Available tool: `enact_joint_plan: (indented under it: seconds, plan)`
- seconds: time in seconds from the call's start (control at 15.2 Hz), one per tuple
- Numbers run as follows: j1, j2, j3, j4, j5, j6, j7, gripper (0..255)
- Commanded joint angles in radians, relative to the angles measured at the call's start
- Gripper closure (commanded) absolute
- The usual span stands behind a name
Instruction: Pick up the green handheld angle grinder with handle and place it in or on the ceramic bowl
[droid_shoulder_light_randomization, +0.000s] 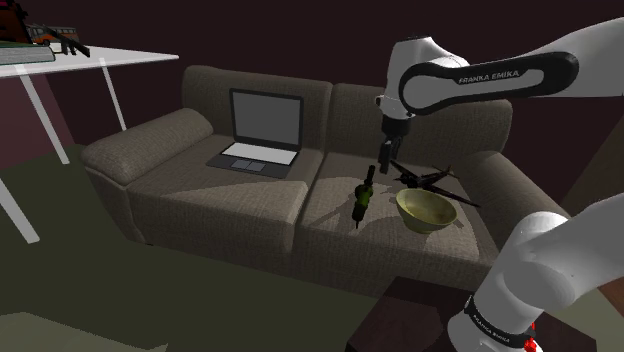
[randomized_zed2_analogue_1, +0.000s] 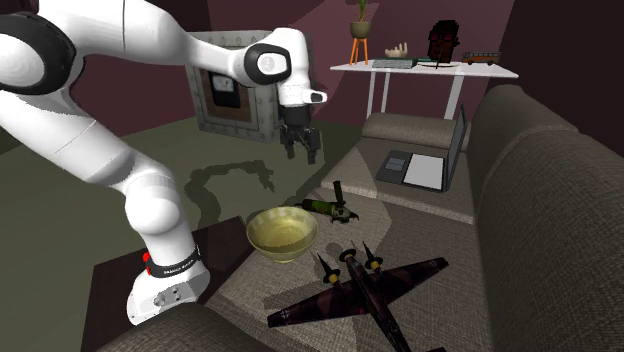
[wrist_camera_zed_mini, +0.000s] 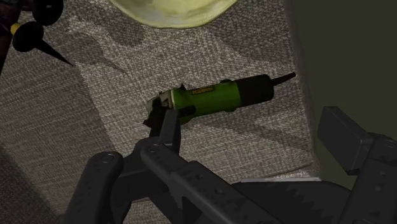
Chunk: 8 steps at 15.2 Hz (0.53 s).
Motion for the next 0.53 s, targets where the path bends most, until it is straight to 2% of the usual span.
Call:
enact_joint_plan:
  seconds: [0.0, 0.46]
  plan:
    - [-0.012, 0.066, -0.022, 0.006, -0.022, 0.075, -0.022, 0]
    - [-0.04, 0.283, -0.079, 0.096, -0.066, 0.251, -0.084, 0]
